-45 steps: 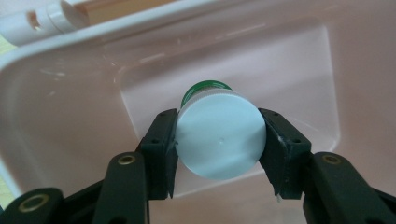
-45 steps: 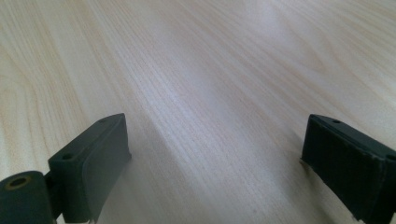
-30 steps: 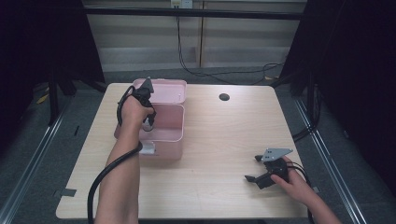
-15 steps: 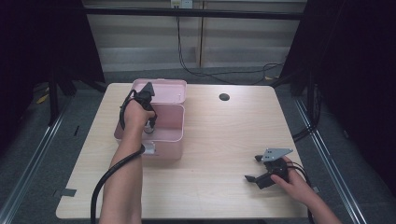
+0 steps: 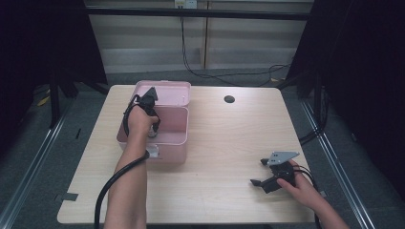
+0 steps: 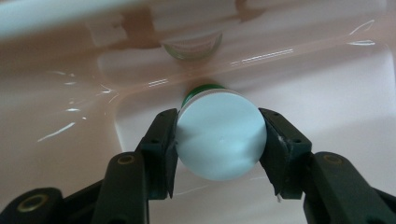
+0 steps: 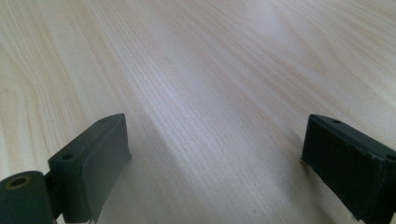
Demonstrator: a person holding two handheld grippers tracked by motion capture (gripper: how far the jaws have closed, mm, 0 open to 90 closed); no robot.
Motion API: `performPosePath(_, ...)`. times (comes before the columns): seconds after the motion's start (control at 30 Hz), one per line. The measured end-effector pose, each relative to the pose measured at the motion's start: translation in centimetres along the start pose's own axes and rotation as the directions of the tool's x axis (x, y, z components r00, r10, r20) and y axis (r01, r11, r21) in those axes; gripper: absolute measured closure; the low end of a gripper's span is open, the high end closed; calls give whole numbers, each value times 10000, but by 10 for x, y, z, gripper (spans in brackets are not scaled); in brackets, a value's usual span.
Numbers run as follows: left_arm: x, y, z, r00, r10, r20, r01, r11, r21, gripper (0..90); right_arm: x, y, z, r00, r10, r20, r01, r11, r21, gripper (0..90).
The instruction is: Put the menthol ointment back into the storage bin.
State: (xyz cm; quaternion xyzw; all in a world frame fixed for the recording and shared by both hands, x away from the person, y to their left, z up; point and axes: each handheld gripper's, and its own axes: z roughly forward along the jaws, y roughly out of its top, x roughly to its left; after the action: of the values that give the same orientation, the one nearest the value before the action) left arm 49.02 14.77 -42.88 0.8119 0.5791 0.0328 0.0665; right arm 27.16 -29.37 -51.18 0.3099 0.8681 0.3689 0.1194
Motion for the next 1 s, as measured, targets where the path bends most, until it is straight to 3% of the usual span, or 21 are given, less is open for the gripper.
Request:
performPosePath(0.37,0,0,4,9998,85,-166,-91,9994,-336,503,0,0,0,10000,-2,-1,2,10000,0,68)
performPosePath(1.0,0,-3,7,9999,67,-88,-73,9971,-751,502,0,0,0,10000,-18,0,18,10000,-5,67)
